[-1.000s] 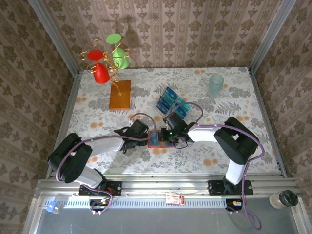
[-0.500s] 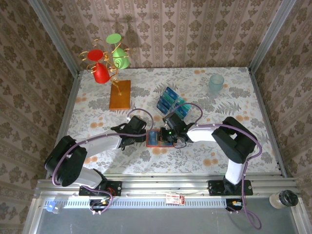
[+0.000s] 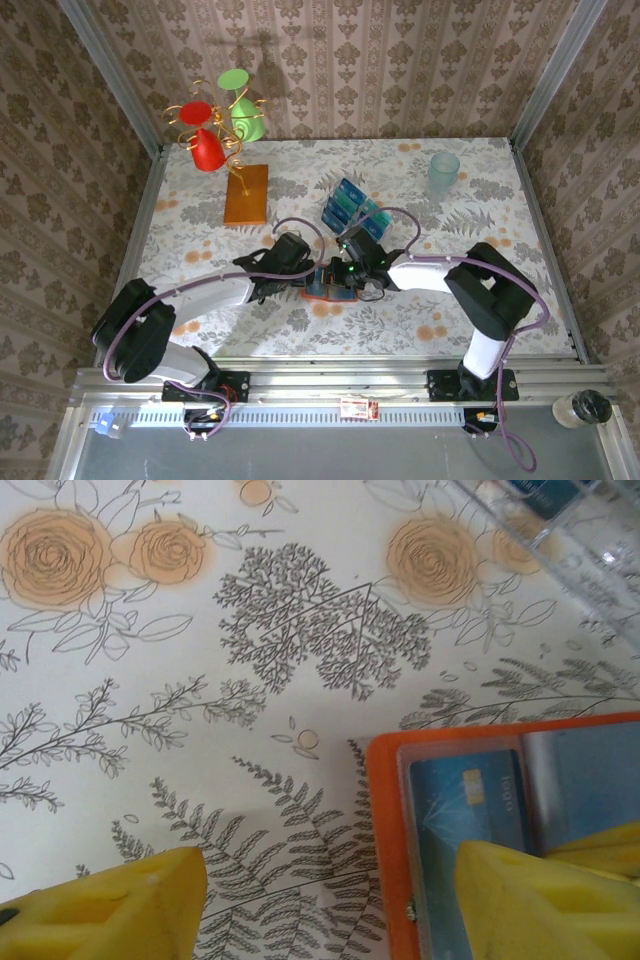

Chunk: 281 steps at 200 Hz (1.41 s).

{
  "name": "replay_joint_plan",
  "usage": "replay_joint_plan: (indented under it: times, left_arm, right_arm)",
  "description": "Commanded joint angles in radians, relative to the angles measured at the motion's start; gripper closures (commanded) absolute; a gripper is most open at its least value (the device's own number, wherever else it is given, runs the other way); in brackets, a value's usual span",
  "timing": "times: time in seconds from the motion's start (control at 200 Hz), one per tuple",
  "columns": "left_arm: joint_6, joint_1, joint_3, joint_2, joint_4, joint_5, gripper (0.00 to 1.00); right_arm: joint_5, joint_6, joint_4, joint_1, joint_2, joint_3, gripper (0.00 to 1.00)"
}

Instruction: Put the credit cards into the card holder

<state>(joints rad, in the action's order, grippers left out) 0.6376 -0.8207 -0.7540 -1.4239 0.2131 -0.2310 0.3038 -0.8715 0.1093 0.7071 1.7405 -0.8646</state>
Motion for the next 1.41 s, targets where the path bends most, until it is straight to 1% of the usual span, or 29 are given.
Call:
replay_joint_plan:
  times: [0.0,0.17,0.335,0.46,0.64,0.78,0.96,1.4]
  left_arm:
    - [0.029,-0.015,-0.047,0.012,-0.01,0.011,0.32]
    - [0.028,-0.044,-0.093,0.007,-0.004,0.01,0.32]
    - [0.045,-0.077,-0.126,-0.008,-0.021,0.021,0.32]
    - [0.076,-0.111,-0.127,-0.039,-0.057,0.032,0.32]
    - [0.104,-0.162,-0.115,-0.092,-0.096,0.031,0.33]
    - [0.105,-0.165,-0.086,-0.11,-0.118,0.029,0.33]
    - [0.073,-0.164,-0.061,-0.122,-0.119,0.019,0.33]
    - [0.031,-0.159,-0.009,-0.165,-0.161,0.015,0.33]
  right_arm:
    - [-0.001,0.014,-0.043,-0.026,-0.059,0.008,0.97]
    - [-0.009,0.03,-0.062,-0.071,-0.103,0.046,0.97]
    - [-0.045,0.079,-0.121,-0.106,-0.137,0.065,0.97]
    - [-0.048,0.091,-0.127,-0.13,-0.135,0.076,0.97]
    - [-0.03,0.093,-0.121,-0.133,-0.116,0.067,0.98]
    - [-0.017,0.097,-0.121,-0.133,-0.091,0.052,0.97]
    - [-0.007,0.104,-0.12,-0.133,-0.059,0.042,0.98]
    - [-0.007,0.11,-0.118,-0.133,-0.013,0.042,0.98]
